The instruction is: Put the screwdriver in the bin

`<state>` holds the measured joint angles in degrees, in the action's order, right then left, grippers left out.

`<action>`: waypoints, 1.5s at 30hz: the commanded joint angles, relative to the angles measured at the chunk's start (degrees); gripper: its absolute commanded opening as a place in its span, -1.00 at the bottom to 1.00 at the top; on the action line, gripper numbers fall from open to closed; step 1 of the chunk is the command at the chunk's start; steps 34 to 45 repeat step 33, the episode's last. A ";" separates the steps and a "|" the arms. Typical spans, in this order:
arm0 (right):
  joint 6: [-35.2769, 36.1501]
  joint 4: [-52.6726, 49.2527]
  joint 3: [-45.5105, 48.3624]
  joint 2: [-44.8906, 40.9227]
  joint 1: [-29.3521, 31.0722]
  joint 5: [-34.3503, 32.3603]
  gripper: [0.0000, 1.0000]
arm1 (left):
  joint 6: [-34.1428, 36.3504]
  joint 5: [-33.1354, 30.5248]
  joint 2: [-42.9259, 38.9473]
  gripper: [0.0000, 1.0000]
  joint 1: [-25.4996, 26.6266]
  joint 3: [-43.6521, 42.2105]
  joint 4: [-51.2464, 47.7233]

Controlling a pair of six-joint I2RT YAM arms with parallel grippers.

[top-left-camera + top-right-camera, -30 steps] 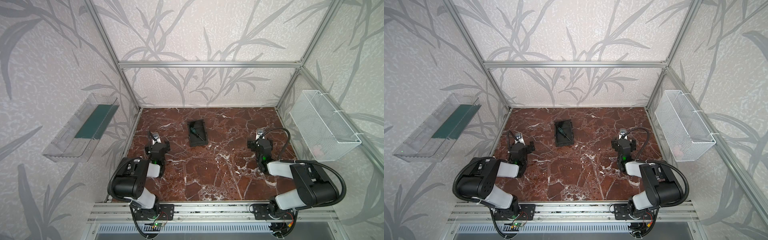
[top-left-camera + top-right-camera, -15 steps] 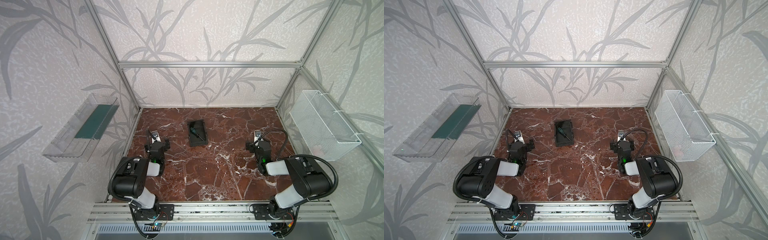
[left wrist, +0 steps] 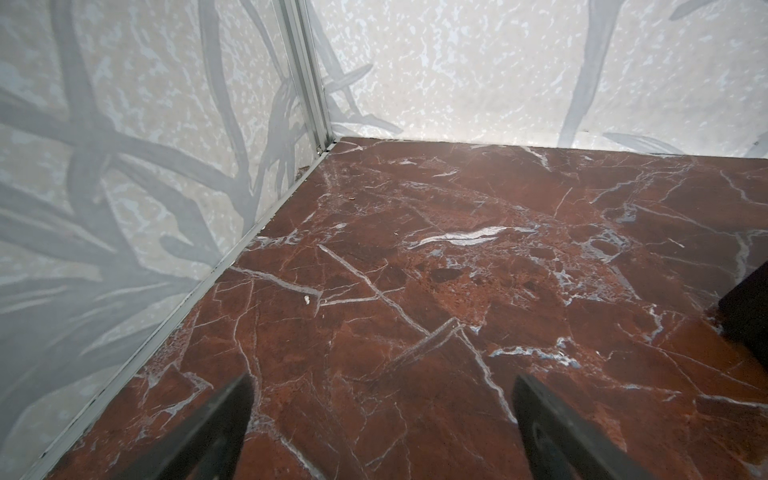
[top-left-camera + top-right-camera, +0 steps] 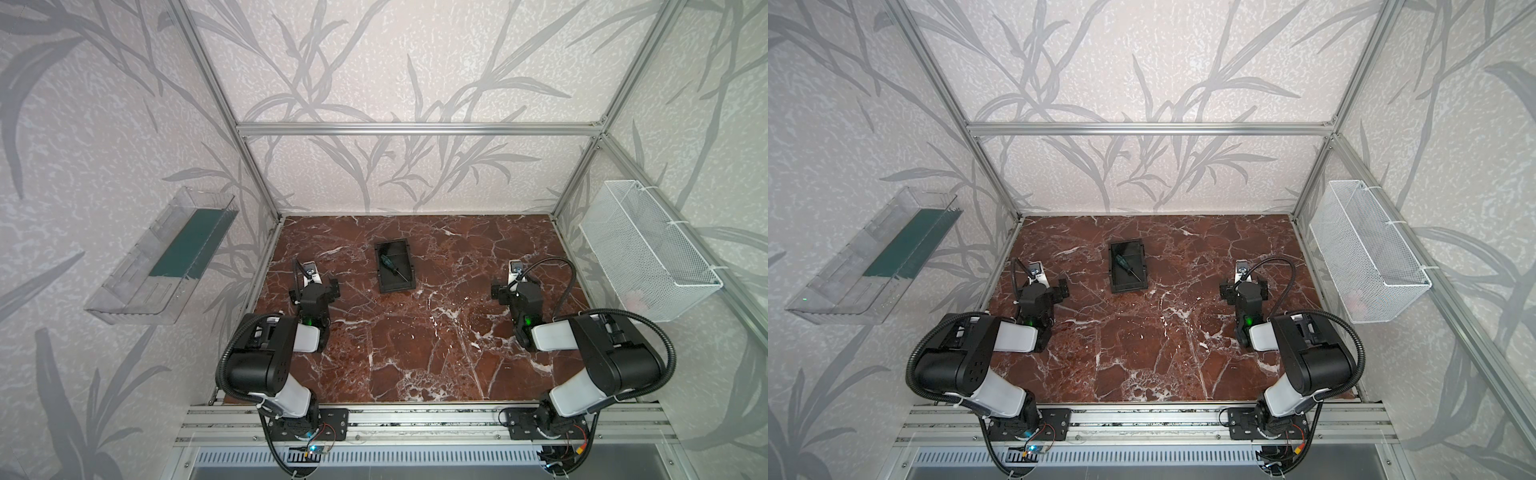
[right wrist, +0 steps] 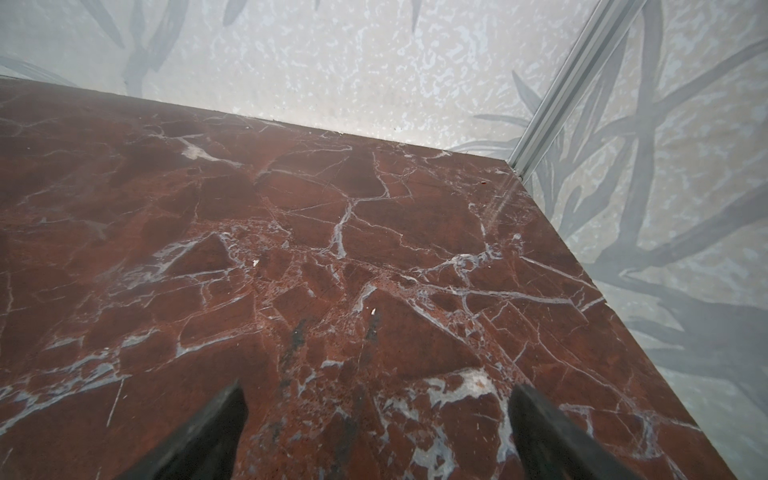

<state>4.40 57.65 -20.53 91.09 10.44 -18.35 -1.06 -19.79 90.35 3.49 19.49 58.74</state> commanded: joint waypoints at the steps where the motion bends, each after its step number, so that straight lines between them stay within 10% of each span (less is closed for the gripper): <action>1: 0.25 2.47 0.50 0.67 -0.07 0.08 0.98 | 0.37 0.18 0.45 0.98 -0.23 0.30 1.03; 45: -0.27 1.17 0.05 0.35 -0.86 1.69 0.98 | 0.38 0.28 0.45 0.98 -0.15 0.30 1.05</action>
